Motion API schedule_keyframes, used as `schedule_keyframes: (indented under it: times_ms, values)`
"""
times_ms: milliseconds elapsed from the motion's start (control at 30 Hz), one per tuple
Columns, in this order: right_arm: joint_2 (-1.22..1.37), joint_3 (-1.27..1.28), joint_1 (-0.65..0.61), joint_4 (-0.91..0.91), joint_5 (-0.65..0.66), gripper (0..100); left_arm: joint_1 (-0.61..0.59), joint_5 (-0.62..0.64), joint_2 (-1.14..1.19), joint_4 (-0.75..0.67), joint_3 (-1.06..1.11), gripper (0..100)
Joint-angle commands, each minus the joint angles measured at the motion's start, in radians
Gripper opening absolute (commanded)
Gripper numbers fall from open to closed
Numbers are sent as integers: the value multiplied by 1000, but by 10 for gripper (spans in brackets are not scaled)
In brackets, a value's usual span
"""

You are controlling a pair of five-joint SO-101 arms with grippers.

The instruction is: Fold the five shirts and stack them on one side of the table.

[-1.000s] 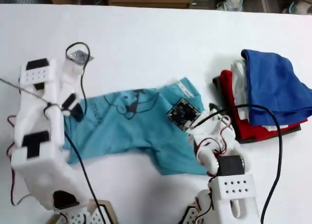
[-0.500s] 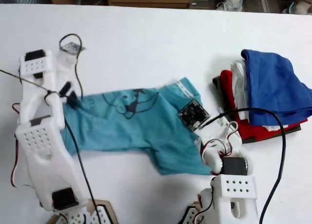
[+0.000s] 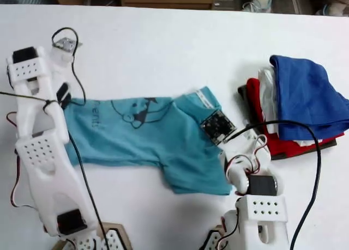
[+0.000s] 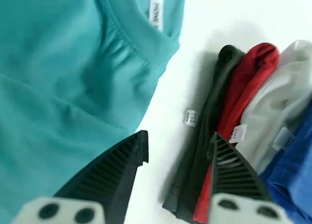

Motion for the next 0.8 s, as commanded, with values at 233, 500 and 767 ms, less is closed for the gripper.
schedule_keyframes:
  times_ms: [233, 500, 767]
  values:
    - [549, -440, -65, -24, -152, 202, 29, 54, -6, 77, -65, 202]
    - [1056, -872, -67, 42, -157, 202, 130, 106, 63, -115, 21, 204]
    - [1194, -1229, -291, 298, -270, 202, 149, 114, 155, -112, 19, 203]
